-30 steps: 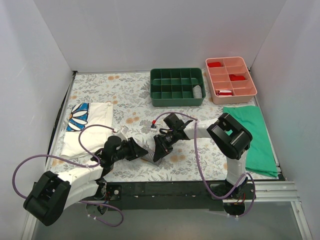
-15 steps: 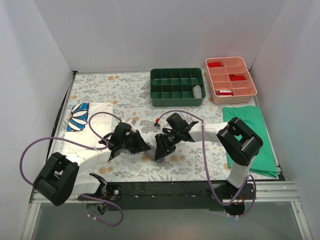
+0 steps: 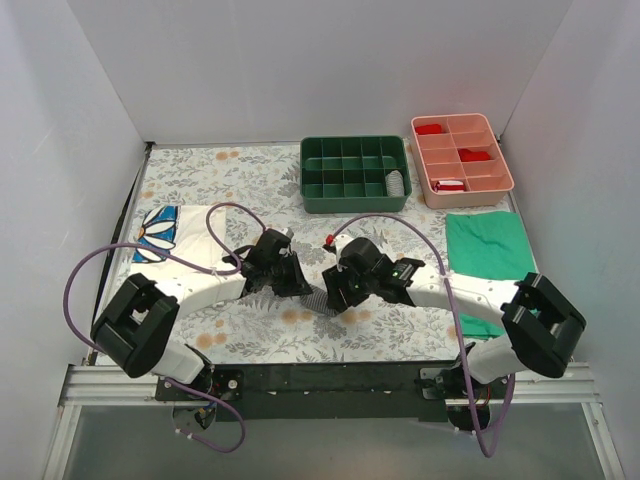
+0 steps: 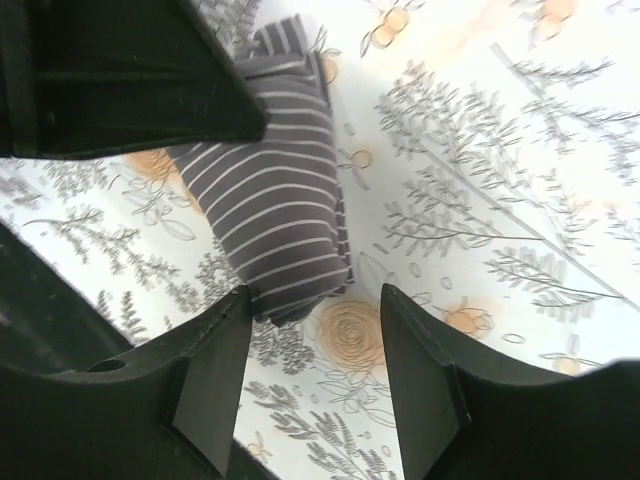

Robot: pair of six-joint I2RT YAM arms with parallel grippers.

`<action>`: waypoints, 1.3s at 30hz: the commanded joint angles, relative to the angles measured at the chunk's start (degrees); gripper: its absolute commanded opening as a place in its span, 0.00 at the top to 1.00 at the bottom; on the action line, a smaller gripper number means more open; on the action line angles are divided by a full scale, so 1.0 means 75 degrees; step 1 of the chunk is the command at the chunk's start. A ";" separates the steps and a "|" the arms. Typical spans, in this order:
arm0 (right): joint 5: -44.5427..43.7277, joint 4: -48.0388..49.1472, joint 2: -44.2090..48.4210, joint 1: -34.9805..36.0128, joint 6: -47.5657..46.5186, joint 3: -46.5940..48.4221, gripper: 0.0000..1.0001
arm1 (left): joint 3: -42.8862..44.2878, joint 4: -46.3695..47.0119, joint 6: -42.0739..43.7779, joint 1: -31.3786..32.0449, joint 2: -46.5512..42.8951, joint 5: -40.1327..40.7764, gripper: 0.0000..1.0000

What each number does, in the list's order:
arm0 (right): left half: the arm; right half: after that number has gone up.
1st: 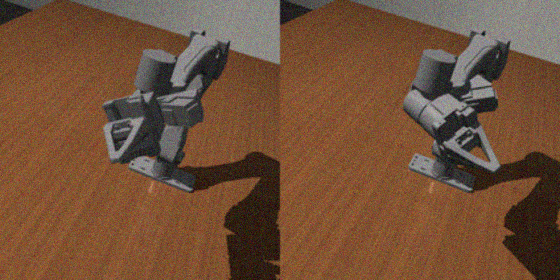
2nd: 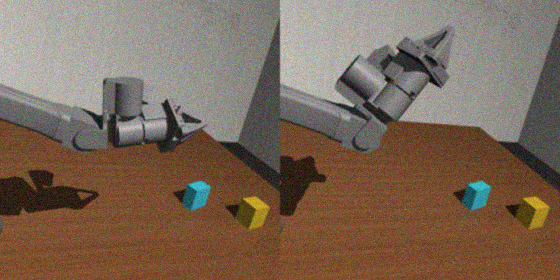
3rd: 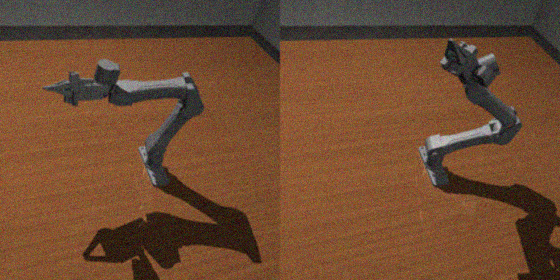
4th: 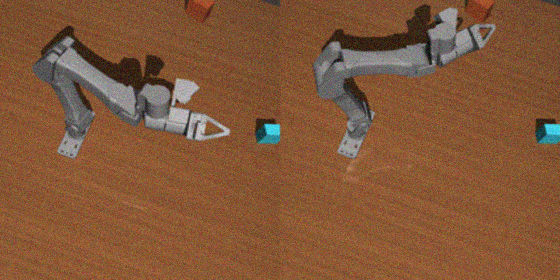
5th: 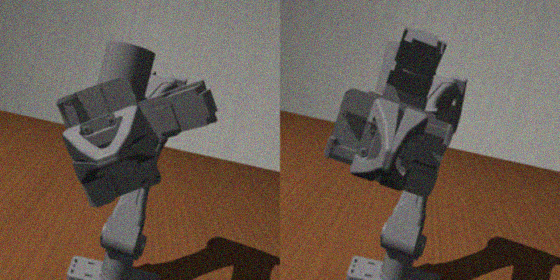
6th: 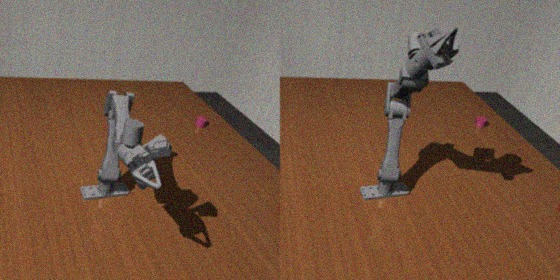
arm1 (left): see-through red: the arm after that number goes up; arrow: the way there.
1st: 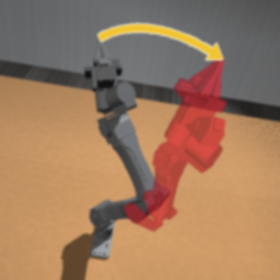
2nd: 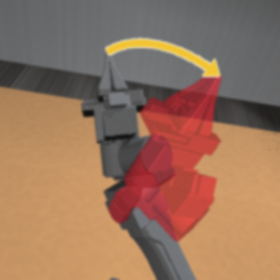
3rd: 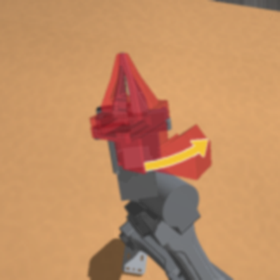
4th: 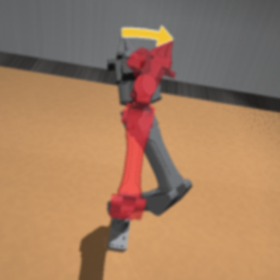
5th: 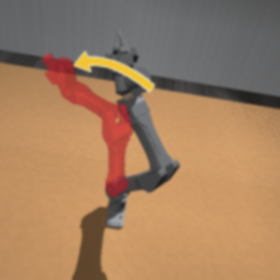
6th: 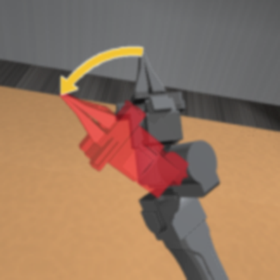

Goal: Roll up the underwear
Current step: Roll the underwear to the center of the board.

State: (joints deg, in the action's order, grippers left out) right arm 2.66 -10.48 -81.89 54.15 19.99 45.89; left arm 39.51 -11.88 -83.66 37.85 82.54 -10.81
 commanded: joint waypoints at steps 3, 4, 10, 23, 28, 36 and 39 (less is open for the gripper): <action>-0.1806 -0.0126 0.0606 0.0642 -0.0988 0.0115 0.39 | -0.0088 -0.0807 0.0373 0.0169 0.0279 0.0481 1.00; -0.1865 -0.0196 0.0594 0.0736 -0.1129 0.0185 0.39 | -0.0076 -0.0807 0.0396 0.0169 0.0303 0.0469 1.00; -0.2089 -0.0407 0.0149 0.1334 -0.2113 0.0678 0.38 | 0.0041 -0.0842 0.0455 0.0180 0.0467 0.0340 1.00; -0.1995 -0.0442 -0.0577 0.1756 -0.2642 0.1054 0.38 | 0.0123 -0.0912 0.0502 0.0181 0.0690 0.0246 1.00; -0.2123 -0.0384 -0.0835 0.1768 -0.2642 0.0901 0.38 | 0.0146 -0.0924 0.0479 0.0181 0.0725 0.0211 1.00; -0.2042 0.0049 -0.1187 0.1768 -0.2583 0.0573 0.38 | 0.0147 -0.0947 0.0502 0.0181 0.0760 0.0187 1.00; -0.2053 0.0155 -0.1362 0.1768 -0.2571 0.0421 0.38 | 0.0135 -0.0936 0.0490 0.0181 0.0772 0.0164 1.00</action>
State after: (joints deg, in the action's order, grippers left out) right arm -12.53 -11.42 -90.08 66.94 1.02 50.63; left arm 42.09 -12.67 -82.08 38.50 85.86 -12.38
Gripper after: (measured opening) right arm 0.621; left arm 0.088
